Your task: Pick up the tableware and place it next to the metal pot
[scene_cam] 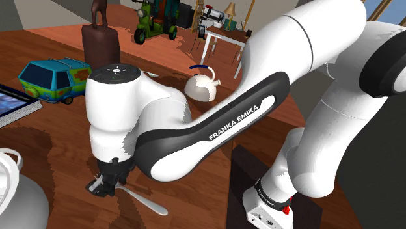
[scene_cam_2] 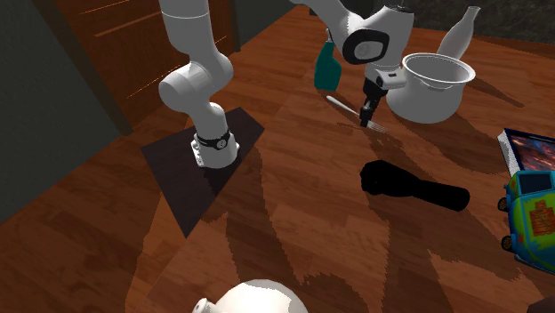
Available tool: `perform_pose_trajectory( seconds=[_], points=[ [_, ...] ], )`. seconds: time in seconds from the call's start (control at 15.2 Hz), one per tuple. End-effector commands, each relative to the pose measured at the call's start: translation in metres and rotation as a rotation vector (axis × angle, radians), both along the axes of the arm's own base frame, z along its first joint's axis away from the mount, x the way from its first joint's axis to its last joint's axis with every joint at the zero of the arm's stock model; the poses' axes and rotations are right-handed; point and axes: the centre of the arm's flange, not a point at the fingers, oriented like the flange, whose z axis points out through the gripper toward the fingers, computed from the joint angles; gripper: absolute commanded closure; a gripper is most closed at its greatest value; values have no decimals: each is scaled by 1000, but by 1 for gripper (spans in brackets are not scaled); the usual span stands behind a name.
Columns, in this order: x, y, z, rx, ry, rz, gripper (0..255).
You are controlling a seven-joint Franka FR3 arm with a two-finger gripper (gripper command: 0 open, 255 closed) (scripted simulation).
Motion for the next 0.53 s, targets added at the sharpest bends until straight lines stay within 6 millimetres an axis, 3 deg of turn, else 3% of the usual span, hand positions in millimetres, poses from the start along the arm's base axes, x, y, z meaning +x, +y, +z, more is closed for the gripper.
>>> perform_pose_trajectory(
  seconds=[0.0, 0.2, 0.26, 0.46],
  points=[
    [0, 0, 0, 0, 0, 0, 255],
    [0, 0, 0, 0, 0, 0, 255],
    [0, 0, 0, 0, 0, 0, 0],
    [0, 0, 0, 0, 0, 0, 0]
  ],
)
